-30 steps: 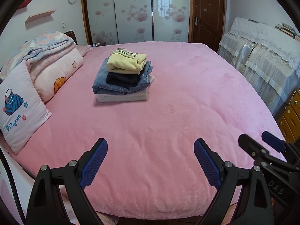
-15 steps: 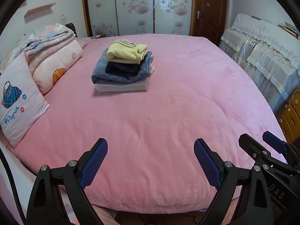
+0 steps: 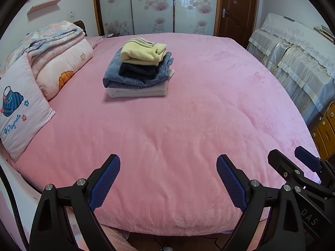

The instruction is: Fold large clothes

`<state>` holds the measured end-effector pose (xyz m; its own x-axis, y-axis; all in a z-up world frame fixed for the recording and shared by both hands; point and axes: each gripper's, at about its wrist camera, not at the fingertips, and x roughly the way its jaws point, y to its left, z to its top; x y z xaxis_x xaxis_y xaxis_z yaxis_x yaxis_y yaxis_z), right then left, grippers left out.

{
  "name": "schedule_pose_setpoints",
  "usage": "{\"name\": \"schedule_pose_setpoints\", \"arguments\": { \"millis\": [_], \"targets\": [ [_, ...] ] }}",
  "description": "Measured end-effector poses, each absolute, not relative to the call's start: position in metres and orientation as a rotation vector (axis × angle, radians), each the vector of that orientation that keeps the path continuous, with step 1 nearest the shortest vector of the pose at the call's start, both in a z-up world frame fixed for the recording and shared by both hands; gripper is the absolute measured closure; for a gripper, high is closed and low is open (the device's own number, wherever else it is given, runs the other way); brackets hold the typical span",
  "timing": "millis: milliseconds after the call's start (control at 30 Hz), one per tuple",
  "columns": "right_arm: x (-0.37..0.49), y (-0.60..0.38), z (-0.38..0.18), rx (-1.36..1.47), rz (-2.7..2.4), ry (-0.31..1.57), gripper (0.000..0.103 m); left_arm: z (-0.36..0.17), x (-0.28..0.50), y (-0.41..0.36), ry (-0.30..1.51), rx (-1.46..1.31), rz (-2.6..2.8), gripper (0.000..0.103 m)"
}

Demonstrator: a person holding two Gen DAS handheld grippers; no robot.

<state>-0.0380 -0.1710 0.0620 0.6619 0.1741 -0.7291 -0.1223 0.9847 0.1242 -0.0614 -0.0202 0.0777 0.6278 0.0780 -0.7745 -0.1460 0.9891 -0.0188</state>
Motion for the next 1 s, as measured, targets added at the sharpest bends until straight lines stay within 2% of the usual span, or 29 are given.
{"name": "schedule_pose_setpoints", "arguments": {
  "millis": [1000],
  "targets": [
    [-0.036,-0.173,0.048,0.063,0.165,0.858,0.027,0.064,-0.057,-0.02,0.937,-0.091,0.133,0.011]
  ]
}}
